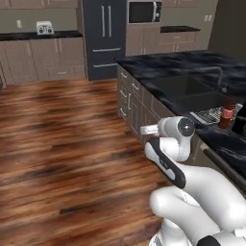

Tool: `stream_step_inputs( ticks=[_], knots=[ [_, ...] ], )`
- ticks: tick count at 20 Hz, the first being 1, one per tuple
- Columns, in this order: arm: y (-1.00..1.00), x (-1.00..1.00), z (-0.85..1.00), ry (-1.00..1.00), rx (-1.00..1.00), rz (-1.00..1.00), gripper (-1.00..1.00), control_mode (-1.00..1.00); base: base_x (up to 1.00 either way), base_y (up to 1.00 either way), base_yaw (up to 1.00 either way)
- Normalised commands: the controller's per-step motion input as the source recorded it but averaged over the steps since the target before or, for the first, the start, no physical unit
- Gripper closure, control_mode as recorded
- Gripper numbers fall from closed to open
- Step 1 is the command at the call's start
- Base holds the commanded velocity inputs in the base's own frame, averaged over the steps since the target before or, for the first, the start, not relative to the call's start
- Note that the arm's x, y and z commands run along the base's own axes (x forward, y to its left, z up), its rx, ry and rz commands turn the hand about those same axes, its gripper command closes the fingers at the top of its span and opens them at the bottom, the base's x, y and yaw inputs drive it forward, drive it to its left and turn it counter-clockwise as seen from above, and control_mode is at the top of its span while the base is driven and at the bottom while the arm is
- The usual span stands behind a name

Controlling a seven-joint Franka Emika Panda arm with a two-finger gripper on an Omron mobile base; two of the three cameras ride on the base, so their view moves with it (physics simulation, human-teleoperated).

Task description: Place the large bottle from the dining counter next to the other large bottle outside the sink, and place the small bottle from the dining counter next to the other small bottle inside the sink.

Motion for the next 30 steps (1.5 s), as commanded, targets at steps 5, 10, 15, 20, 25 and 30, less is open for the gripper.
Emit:
stream_step_inputs(
  ticks=[5, 10, 15, 20, 25, 30],
  knots=[
    [0.0, 0.0, 0.0, 0.0, 0.0, 0.0, 1.0, 1.0, 0.76, 0.63, -0.45],
    [0.0, 0.0, 0.0, 0.0, 0.0, 0.0, 1.0, 1.0, 0.64, 0.64, -0.46],
    [0.0, 0.0, 0.0, 0.0, 0.0, 0.0, 1.0, 1.0, 0.54, 0.69, -0.47],
    [0.0, 0.0, 0.0, 0.0, 0.0, 0.0, 1.0, 1.0, 0.43, 0.71, -0.48],
    [0.0, 0.0, 0.0, 0.0, 0.0, 0.0, 1.0, 1.0, 0.33, 0.74, -0.49],
    [0.0, 0.0, 0.0, 0.0, 0.0, 0.0, 1.0, 1.0, 0.36, 0.75, -0.5]
  ],
)
